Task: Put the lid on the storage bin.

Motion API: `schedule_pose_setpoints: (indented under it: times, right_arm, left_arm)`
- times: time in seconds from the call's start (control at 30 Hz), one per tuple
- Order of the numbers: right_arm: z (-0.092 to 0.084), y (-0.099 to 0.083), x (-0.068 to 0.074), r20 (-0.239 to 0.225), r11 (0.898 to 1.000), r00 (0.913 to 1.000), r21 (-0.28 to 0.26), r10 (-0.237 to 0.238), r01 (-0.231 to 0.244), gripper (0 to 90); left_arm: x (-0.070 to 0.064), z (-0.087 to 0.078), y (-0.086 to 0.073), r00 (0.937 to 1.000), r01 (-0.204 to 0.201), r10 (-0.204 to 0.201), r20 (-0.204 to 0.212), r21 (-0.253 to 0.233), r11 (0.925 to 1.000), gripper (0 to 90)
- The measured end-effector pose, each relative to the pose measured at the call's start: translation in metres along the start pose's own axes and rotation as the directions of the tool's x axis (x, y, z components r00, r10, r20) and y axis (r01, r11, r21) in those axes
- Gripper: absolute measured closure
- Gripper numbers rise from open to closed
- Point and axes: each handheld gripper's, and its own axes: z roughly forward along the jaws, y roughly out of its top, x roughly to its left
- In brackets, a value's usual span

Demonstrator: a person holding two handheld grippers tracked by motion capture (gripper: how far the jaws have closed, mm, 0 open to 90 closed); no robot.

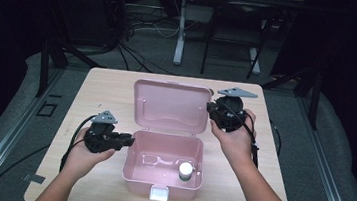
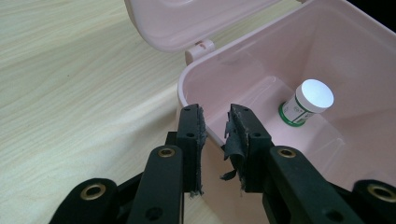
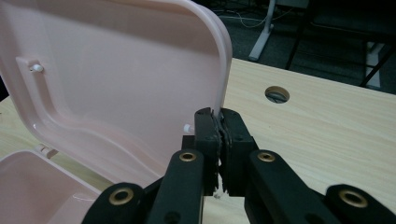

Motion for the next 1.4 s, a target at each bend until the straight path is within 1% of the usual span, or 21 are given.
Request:
schedule_pose_setpoints:
  times: [0.2, 0.3, 0.43, 0.67, 0.77, 1.0, 1.2, 1.23, 1.27, 1.4]
  right_arm:
    - [-0.005, -0.004, 0.001, -0.010, 1.000, 1.0000, -0.024, 0.000, 0.000, 87.1]
    - [-0.008, -0.006, 0.003, -0.010, 1.000, 0.9999, -0.027, -0.002, 0.002, 87.1]
    - [-0.012, -0.008, 0.004, -0.010, 0.999, 0.9998, -0.041, -0.017, 0.017, 87.1]
    - [-0.020, -0.014, 0.006, -0.017, 0.998, 0.9995, -0.056, -0.025, 0.024, 87.3]
    - [-0.023, -0.017, 0.008, -0.015, 0.997, 0.9992, -0.065, -0.037, 0.036, 87.4]
    - [-0.030, -0.020, 0.011, -0.015, 0.996, 0.9984, -0.067, -0.055, 0.054, 87.4]
    - [-0.033, -0.023, 0.012, -0.027, 0.997, 0.9988, -0.068, -0.042, 0.040, 87.4]
    - [-0.034, -0.023, 0.012, -0.025, 0.996, 0.9985, -0.074, -0.048, 0.046, 87.4]
    - [-0.034, -0.024, 0.013, -0.025, 0.996, 0.9985, -0.077, -0.049, 0.047, 87.4]
    - [-0.037, -0.028, 0.013, -0.031, 0.995, 0.9982, -0.082, -0.051, 0.048, 87.4]
  left_arm:
    - [0.000, 0.000, 0.000, 1.0000, -0.002, 0.002, 0.001, 0.001, 1.0000, 74.8]
    - [0.000, 0.000, 0.000, 1.0000, -0.003, 0.003, -0.001, 0.000, 1.0000, 74.8]
    - [0.000, 0.000, 0.000, 1.0000, -0.003, 0.003, 0.000, 0.000, 1.0000, 74.7]
    - [0.001, 0.000, 0.000, 1.0000, -0.002, 0.002, 0.001, 0.001, 1.0000, 73.9]
    - [0.001, 0.000, 0.000, 1.0000, -0.003, 0.003, 0.003, 0.006, 1.0000, 73.5]
    - [0.001, 0.000, 0.000, 1.0000, -0.006, 0.006, 0.004, 0.006, 1.0000, 72.9]
    - [0.001, -0.001, 0.001, 0.9999, -0.010, 0.010, 0.005, 0.006, 0.9999, 72.4]
    - [0.001, -0.001, 0.001, 1.0000, -0.003, 0.003, 0.005, 0.004, 1.0000, 72.4]
    - [0.001, -0.002, 0.001, 1.0000, -0.008, 0.008, 0.000, -0.004, 1.0000, 72.4]
    - [0.002, -0.007, 0.003, 1.0000, -0.007, 0.007, -0.004, -0.017, 0.9998, 71.9]
